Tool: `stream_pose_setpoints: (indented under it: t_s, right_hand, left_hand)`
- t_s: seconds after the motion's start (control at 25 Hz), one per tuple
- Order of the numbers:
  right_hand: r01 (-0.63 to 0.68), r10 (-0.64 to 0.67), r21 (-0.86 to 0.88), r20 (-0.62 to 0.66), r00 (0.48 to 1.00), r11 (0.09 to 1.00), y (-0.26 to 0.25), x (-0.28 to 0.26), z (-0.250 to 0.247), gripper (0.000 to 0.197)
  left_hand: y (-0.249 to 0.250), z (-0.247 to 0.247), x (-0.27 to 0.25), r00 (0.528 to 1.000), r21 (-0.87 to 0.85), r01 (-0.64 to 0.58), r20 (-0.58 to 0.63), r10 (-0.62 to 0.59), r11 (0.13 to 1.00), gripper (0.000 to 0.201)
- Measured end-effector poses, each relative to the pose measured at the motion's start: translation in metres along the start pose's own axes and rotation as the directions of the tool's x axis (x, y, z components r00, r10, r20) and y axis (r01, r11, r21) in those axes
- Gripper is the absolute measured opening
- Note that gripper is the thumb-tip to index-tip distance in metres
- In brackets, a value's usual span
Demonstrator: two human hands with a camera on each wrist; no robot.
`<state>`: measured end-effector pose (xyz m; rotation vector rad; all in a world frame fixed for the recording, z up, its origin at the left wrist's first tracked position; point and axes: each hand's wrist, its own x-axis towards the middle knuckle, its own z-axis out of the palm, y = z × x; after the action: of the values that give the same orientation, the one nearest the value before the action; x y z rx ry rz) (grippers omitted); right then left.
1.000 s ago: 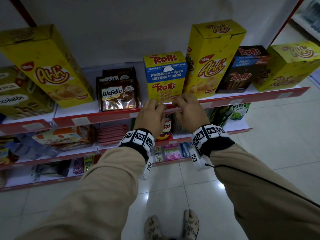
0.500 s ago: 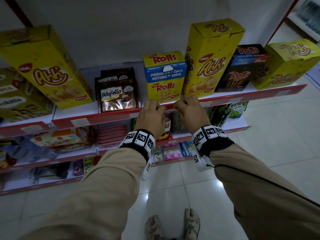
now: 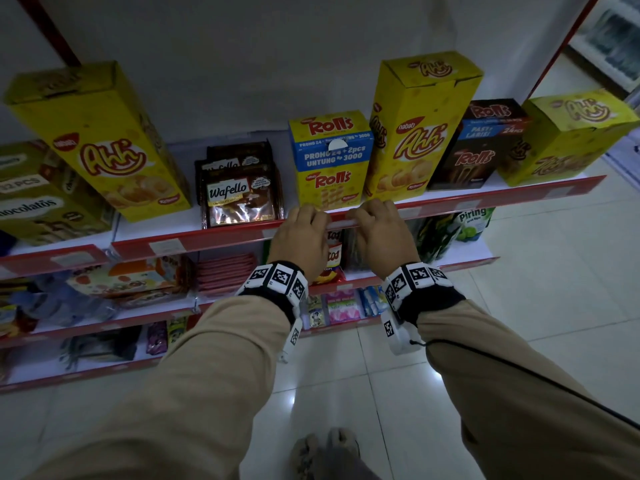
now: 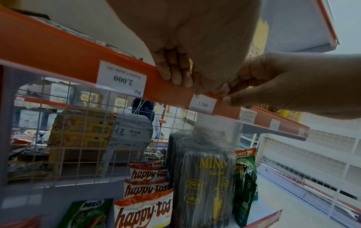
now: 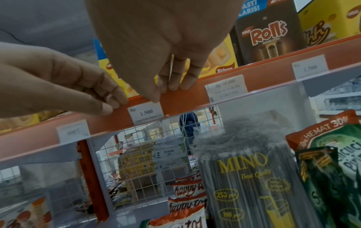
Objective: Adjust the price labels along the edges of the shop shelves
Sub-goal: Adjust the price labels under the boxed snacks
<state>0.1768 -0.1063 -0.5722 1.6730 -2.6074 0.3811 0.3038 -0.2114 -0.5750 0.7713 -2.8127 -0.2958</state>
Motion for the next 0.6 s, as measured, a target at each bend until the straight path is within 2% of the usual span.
stream_pose_setpoints:
  t_s: [0.16, 0.28, 0.44, 0.6]
  right_hand:
    - [0.016, -0.015, -0.043, 0.011, 1.0, 0.999, -0.012, 0.001, 0.002, 0.034]
    - [0.03, -0.03, 0.002, 0.022, 0.999, 1.0, -0.026, 0.003, 0.005, 0.034]
    - [0.065, -0.066, 0.024, 0.043, 0.997, 0.998, -0.042, 0.007, 0.009, 0.039]
    - [0.108, -0.109, 0.06, 0.018, 0.994, 0.992, -0.059, 0.011, 0.013, 0.037]
  left_hand:
    - [-0.004, -0.006, -0.004, 0.999, -0.026, -0.031, 0.039, 0.032, 0.999, 0.037]
    - [-0.011, -0.01, -0.012, 0.996, 0.012, -0.031, 0.08, 0.029, 0.999, 0.051]
    - [-0.023, -0.011, -0.031, 0.999, 0.037, 0.0, 0.04, -0.002, 0.999, 0.062]
    - [-0.038, -0.017, -0.048, 0.996, 0.085, 0.082, -0.023, -0.081, 0.993, 0.059]
